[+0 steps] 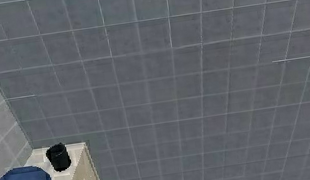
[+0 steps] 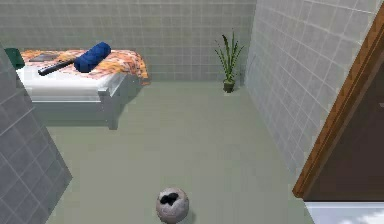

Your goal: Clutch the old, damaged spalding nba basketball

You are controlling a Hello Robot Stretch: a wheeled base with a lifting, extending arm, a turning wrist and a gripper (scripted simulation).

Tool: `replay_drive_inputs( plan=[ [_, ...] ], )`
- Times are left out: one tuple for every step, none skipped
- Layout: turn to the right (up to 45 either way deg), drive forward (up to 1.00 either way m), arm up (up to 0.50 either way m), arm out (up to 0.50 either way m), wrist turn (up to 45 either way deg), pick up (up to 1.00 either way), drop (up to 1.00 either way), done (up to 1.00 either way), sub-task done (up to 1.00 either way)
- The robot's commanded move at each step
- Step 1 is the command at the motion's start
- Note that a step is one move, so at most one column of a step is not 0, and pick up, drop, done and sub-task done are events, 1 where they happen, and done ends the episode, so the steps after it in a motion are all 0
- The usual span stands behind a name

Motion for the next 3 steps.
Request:
replay_drive_inputs(
  plan=[
    [0.0, 0.0, 0.0, 0.4, 0.0, 0.0, 0.0, 0.0, 0.0],
    [0.0, 0.0, 0.0, 0.0, 45.0, 0.0, 0.0, 0.0, 0.0],
    [0.0, 0.0, 0.0, 0.0, 45.0, 0.0, 0.0, 0.0, 0.0]
  ],
)
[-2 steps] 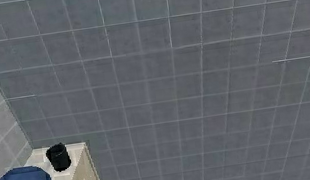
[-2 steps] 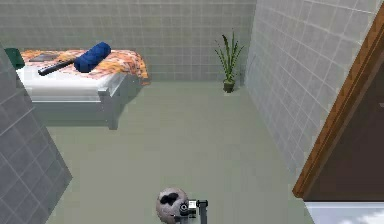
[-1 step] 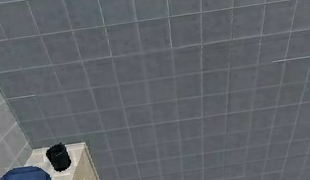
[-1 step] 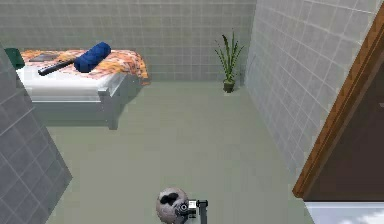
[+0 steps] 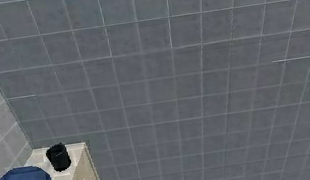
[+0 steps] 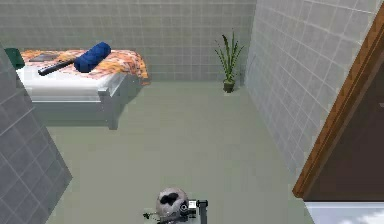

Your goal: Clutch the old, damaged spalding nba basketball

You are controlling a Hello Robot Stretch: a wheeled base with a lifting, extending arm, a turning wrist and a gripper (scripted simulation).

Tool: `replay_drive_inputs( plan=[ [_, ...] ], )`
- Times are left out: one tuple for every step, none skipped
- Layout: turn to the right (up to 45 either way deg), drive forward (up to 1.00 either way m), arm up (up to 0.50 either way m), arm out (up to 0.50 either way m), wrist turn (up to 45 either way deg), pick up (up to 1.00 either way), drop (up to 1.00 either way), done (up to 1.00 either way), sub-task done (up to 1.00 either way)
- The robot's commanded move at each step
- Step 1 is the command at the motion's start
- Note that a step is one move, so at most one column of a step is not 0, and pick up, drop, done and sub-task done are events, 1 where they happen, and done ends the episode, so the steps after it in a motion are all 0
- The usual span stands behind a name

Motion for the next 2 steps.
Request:
replay_drive_inputs(
  plan=[
    [0.0, 0.0, 0.0, 0.0, 45.0, 0.0, 0.0, 0.0, 0.0],
    [0.0, 0.0, 0.0, 0.0, 21.0, 0.0, 0.0, 0.0, 0.0]
  ],
)
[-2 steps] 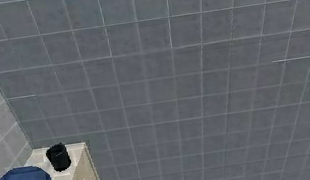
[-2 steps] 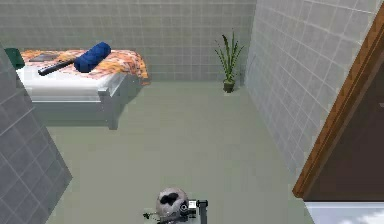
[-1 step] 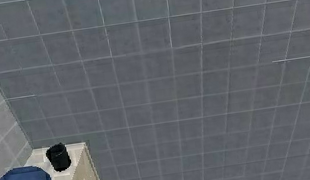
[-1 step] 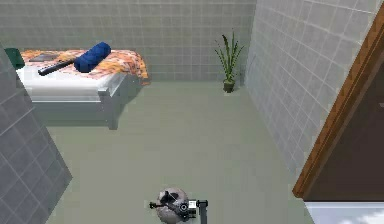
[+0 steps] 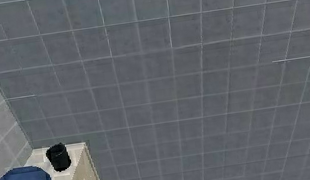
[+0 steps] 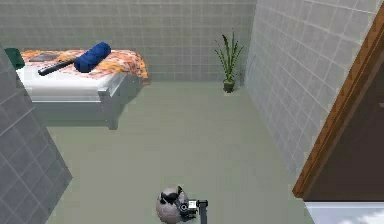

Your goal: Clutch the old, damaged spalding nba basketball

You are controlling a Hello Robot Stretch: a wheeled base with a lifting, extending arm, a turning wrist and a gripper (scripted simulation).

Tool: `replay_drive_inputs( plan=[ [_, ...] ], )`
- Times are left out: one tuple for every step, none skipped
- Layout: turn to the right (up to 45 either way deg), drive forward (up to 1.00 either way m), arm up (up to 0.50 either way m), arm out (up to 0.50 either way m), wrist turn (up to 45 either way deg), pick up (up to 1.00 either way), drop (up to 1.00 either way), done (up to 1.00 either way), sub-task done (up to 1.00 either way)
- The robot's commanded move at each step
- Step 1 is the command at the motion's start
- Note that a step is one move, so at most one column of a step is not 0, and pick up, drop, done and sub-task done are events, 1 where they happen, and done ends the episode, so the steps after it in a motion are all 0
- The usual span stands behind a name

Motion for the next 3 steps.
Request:
replay_drive_inputs(
  plan=[
    [0.0, 0.0, -0.3, 0.0, 0.0, 0.0, 0.0, 0.0, 0.0],
    [0.0, 0.0, 0.0, 0.0, 0.0, 1.0, 0.0, 0.0, 0.0],
    [0.0, 0.0, 0.1, 0.0, 0.0, 0.0, 0.0, 0.0, 0.0]
  ],
)
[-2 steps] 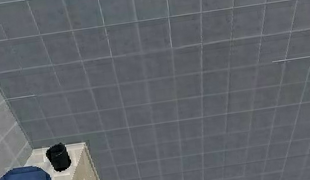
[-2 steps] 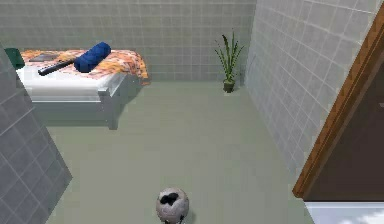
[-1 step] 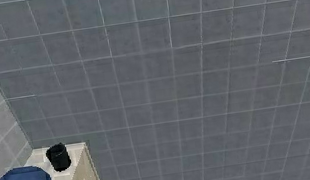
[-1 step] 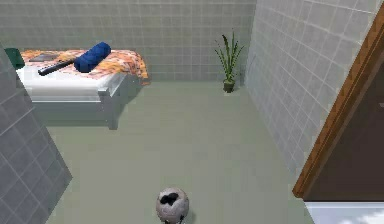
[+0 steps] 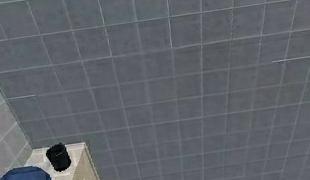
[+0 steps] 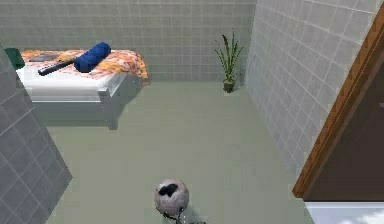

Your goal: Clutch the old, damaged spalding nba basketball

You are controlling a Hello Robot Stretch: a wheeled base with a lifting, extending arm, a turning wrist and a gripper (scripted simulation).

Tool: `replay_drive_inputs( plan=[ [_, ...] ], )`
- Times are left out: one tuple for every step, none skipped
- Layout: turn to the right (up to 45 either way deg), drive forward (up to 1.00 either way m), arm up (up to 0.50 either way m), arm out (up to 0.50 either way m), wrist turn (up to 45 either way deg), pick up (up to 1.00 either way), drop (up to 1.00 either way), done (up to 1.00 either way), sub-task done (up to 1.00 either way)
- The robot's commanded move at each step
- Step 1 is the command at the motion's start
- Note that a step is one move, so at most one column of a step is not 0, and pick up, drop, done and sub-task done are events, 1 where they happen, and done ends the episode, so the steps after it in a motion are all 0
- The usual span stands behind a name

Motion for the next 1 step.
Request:
replay_drive_inputs(
  plan=[
    [0.0, 0.0, 0.0, 0.0, 0.0, 0.0, 0.0, 1.0, 0.0]
  ],
)
